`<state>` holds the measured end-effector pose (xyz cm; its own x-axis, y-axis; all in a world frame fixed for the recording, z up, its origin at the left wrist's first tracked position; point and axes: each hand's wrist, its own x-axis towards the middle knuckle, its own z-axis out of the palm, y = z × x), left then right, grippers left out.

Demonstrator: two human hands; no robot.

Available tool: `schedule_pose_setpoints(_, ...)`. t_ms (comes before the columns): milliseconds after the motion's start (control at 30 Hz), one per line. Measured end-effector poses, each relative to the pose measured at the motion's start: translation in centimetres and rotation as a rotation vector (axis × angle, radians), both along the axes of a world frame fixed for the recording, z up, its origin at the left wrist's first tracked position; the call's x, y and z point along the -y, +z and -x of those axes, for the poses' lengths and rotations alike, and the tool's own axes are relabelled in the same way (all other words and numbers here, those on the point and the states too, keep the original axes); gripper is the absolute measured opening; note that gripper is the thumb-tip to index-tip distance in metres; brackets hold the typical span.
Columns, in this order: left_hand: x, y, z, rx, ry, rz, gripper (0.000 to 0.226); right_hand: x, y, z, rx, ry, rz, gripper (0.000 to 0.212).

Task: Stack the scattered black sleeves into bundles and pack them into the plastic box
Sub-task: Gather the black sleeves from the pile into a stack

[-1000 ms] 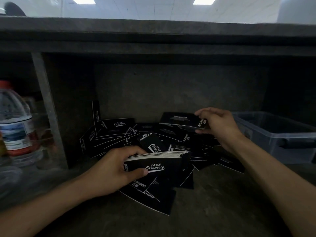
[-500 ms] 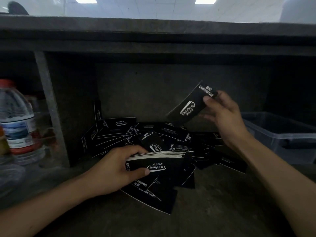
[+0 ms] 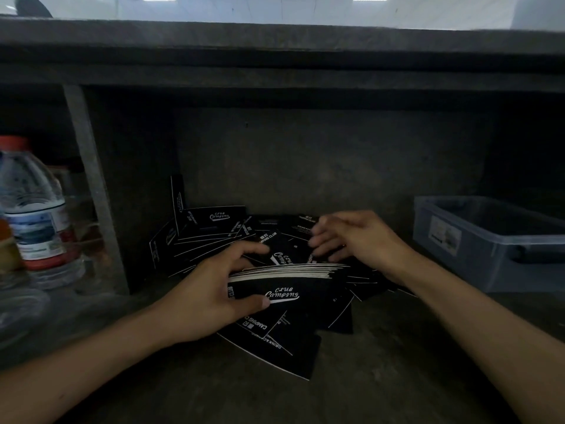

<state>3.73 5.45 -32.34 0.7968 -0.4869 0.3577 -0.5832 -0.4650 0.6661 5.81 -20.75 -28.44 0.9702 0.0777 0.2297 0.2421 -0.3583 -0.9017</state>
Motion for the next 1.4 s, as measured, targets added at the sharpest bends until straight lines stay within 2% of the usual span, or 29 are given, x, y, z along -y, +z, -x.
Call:
schedule_pose_setpoints(67, -0.1, 0.2, 0.1, 0.028, 0.003, -0.028, 0.066, 0.6, -1.0, -0.3, -0.003, -0.059, 0.111, 0.018)
schedule_pose_setpoints(167, -0.1, 0.4, 0.2, 0.086, -0.006, -0.056, 0.061, 0.5, -1.6, -0.1, 0.017, -0.111, 0.296, 0.034)
schedule_pose_setpoints(300, -0.2, 0.7, 0.2, 0.084, -0.074, -0.079, 0.029, -0.3, -1.3, -0.7, 0.047, -0.154, 0.489, 0.057)
schedule_pose_setpoints(400, -0.6, 1.2, 0.2, 0.028, -0.123, -0.063, 0.023, -0.4, -1.4, -1.3, 0.005, -0.111, 0.593, 0.05)
schedule_pose_setpoints(533, -0.3, 0.9, 0.5, 0.055, -0.113, -0.058, 0.022, 1.0, -1.0, -1.8, -0.012, -0.114, 0.532, 0.026)
schedule_pose_setpoints(633, -0.2, 0.6, 0.4, 0.051, -0.066, -0.055, 0.023, 2.0, -1.4, -1.9, 0.066, -0.186, 0.435, 0.018)
schedule_pose_setpoints(667, -0.2, 0.6, 0.4, 0.05, -0.055, -0.057, 0.024, 2.0, -1.5, -1.7, 0.082, -0.199, 0.441, 0.022)
schedule_pose_setpoints(733, -0.2, 0.6, 0.4, 0.068, -0.043, -0.051, 0.025, 1.7, -1.7, -1.4, 0.072, -0.193, 0.585, 0.04)
schedule_pose_setpoints(800, -0.1, 0.6, 0.4, 0.076, -0.039, -0.049, 0.03, 1.4, -1.3, -1.5, 0.046, -0.185, 0.675, 0.044)
schedule_pose_setpoints(867, 0.0, 0.5, 0.3, 0.059, -0.037, -0.057, 0.038, 1.7, -0.8, -1.7, 0.017, -0.193, 0.602, 0.042)
schedule_pose_setpoints(933, -0.1, 0.4, 0.1, 0.061, -0.014, -0.058, 0.051, 2.2, -0.3, -1.4, 0.022, -0.167, 0.41, 0.033)
schedule_pose_setpoints(1000, -0.3, 0.3, -0.1, 0.055, 0.008, -0.051, 0.071, 2.6, 0.5, -0.5, 0.019, -0.069, 0.174, 0.021)
schedule_pose_setpoints(1033, -0.4, 0.3, -0.2, 0.04, 0.014, -0.046, 0.081, 2.9, 0.8, -0.2, 0.007, -0.014, 0.119, 0.018)
schedule_pose_setpoints(1100, -0.4, 0.3, -0.2, 0.007, 0.03, -0.03, 0.096, 3.3, 1.2, 0.3, -0.042, 0.097, 0.161, 0.016)
schedule_pose_setpoints(1167, -0.2, 0.2, -0.1, 0.005, 0.042, -0.013, 0.1, 3.3, 1.2, 0.5, -0.137, 0.231, 0.239, 0.015)
schedule_pose_setpoints(1267, 0.0, 0.3, 0.1, 0.047, 0.034, -0.004, 0.082, 2.5, 0.6, 0.3, -0.199, 0.316, 0.16, 0.014)
schedule_pose_setpoints(1333, 0.2, 0.5, 0.3, 0.049, 0.016, -0.013, 0.056, 1.9, 0.0, -0.3, -0.011, 0.177, 0.163, 0.014)
schedule_pose_setpoints(1400, 0.3, 0.6, 0.5, 0.037, 0.001, -0.012, 0.041, 1.8, -0.8, -1.0, 0.212, 0.038, 0.353, 0.024)
